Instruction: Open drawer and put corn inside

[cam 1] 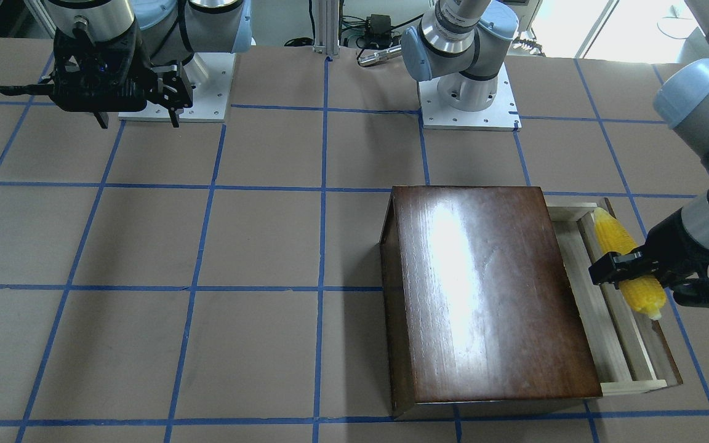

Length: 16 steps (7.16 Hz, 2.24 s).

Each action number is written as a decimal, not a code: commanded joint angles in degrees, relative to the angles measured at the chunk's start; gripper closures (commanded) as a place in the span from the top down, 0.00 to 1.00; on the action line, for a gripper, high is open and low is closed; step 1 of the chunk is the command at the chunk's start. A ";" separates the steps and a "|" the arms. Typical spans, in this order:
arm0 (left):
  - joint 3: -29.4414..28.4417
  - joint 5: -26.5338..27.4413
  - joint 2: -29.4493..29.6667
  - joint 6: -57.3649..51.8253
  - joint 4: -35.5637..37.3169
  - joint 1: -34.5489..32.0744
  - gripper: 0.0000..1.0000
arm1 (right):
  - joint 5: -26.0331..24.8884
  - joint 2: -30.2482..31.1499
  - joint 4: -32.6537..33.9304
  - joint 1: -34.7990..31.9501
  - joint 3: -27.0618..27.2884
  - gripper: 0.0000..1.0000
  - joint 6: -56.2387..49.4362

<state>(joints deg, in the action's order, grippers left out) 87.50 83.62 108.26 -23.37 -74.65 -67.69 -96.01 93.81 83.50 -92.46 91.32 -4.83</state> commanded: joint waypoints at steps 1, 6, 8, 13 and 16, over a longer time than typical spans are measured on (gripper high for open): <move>0.92 -0.57 0.29 0.17 0.03 -0.08 0.00 | -0.05 0.06 0.00 0.00 0.00 1.00 0.00; 0.57 -0.04 -0.15 0.08 -0.14 -0.08 1.00 | -0.05 -0.03 0.00 0.00 0.00 1.00 0.00; 0.39 0.22 -0.33 -0.01 -0.14 0.01 1.00 | 0.04 0.06 0.00 0.00 0.00 1.00 0.00; -2.67 0.40 -10.06 14.02 -11.34 -5.77 1.00 | 0.04 0.06 0.00 0.00 0.00 1.00 0.00; -3.21 6.87 -14.12 22.05 -15.70 -18.49 1.00 | 0.04 0.06 0.00 0.00 0.00 1.00 0.00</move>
<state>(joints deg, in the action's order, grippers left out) 84.20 87.33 95.56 -3.20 -89.59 -81.05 -95.98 93.81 83.49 -92.46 91.32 -4.83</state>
